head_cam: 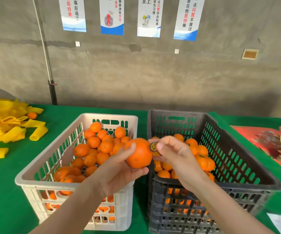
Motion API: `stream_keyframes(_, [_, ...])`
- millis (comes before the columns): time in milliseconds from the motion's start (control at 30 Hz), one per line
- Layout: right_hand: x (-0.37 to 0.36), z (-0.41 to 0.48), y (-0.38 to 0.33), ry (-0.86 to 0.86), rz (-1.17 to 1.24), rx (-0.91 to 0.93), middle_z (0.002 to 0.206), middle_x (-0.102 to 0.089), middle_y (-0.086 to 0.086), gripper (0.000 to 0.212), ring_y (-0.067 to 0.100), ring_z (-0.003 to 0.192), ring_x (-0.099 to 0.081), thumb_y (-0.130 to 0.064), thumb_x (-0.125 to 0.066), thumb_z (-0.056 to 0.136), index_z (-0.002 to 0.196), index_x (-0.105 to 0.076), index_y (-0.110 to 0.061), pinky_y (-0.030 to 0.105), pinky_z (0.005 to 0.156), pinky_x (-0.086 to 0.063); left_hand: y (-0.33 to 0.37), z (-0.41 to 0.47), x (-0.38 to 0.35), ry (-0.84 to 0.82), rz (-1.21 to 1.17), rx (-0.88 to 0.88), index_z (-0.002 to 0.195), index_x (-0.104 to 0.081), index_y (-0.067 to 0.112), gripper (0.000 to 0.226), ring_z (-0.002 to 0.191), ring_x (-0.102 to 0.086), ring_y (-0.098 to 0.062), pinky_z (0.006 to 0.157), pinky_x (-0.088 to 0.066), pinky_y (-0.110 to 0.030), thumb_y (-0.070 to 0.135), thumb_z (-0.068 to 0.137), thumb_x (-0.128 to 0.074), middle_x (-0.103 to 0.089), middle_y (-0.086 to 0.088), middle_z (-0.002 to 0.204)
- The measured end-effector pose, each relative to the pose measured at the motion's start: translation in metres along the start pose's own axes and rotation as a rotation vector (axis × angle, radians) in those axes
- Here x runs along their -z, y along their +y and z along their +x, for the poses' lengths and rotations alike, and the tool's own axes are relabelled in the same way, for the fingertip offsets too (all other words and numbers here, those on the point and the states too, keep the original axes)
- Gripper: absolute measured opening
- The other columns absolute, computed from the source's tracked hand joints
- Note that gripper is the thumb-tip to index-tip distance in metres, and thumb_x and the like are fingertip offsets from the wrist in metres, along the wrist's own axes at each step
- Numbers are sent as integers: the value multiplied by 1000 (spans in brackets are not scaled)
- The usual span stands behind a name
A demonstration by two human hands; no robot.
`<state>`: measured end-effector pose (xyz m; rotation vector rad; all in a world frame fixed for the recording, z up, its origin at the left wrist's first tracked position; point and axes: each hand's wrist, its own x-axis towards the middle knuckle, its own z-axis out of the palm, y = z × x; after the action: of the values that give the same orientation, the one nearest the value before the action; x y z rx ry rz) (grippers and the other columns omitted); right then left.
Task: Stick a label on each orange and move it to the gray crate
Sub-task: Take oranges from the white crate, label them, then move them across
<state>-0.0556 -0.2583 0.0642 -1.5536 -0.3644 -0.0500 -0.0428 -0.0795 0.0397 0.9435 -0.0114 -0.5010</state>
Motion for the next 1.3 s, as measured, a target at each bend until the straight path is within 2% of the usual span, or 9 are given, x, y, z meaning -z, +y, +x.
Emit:
stream_keyframes(133, [10,-11,2,25,-19,27,103,-69,1,6,14,98,-64,-18,-59,88,89,-59,-12,34,85,-55,-12,1,-15,93,97,128,118,-56,4,93,64,-69,-23,52,-54,-26,75,59,-51,-71,-22,94])
stream_keyframes(300, [16,-21,8,-60,-281,169,125,-56,-11,65,4,117,-53,-13,-81,73,119,-40,-33,28,94,-47,-22,3,-28,31,-72,258,112,-59,1,98,59,-67,-25,51,-54,-26,85,67,-37,-70,-18,82])
stream_keyframes(400, [18,-24,11,-50,-401,229,127,-52,-18,81,3,118,-50,-22,-81,70,128,-28,-40,23,92,-47,-25,2,-32,-20,-126,288,119,-56,6,93,83,-72,-31,66,-57,-38,83,68,-37,-71,-19,104])
stream_keyframes(500, [20,-24,10,80,-390,190,114,-58,-13,80,2,100,-58,-37,-82,67,125,-27,-44,22,82,-52,-30,1,-36,-60,-34,180,129,-50,20,83,107,-65,-34,80,-55,-48,72,65,-52,-65,-14,123])
stream_keyframes(633, [24,-23,7,136,-269,2,102,-65,1,84,10,85,-66,-53,-76,55,124,-34,-35,34,78,-57,-34,1,-38,-77,8,-70,135,-47,23,66,111,-64,-29,78,-58,-37,41,75,-68,-62,-10,128])
stream_keyframes(833, [34,-24,0,63,-35,-32,105,-68,-7,32,7,101,-64,-38,-65,69,91,-67,-15,25,80,-54,-33,0,-42,109,-46,-65,119,-52,22,58,66,-69,-25,54,-55,-30,51,71,-68,-68,-16,101])
stream_keyframes(1000, [29,-28,-2,-41,-202,5,106,-64,-11,17,-7,95,-57,-35,-65,77,74,-67,-18,6,76,-45,-38,3,-42,80,64,-59,121,-58,16,59,60,-61,-20,52,-53,-24,56,77,-62,-70,-12,80])
stream_keyframes(1100, [31,-24,0,-51,-339,57,108,-59,-9,15,-7,97,-54,-21,-63,89,74,-63,-19,8,80,-44,-40,4,-44,76,83,-59,121,-58,16,58,58,-60,-20,51,-52,-24,56,78,-60,-69,-12,80])
stream_keyframes(1300, [33,-24,6,-13,-526,197,104,-57,-7,18,-3,100,-51,-20,-61,91,74,-56,-25,25,83,-49,-42,5,-50,101,83,-56,123,-56,15,61,57,-60,-21,48,-51,-25,56,77,-61,-68,-14,84])
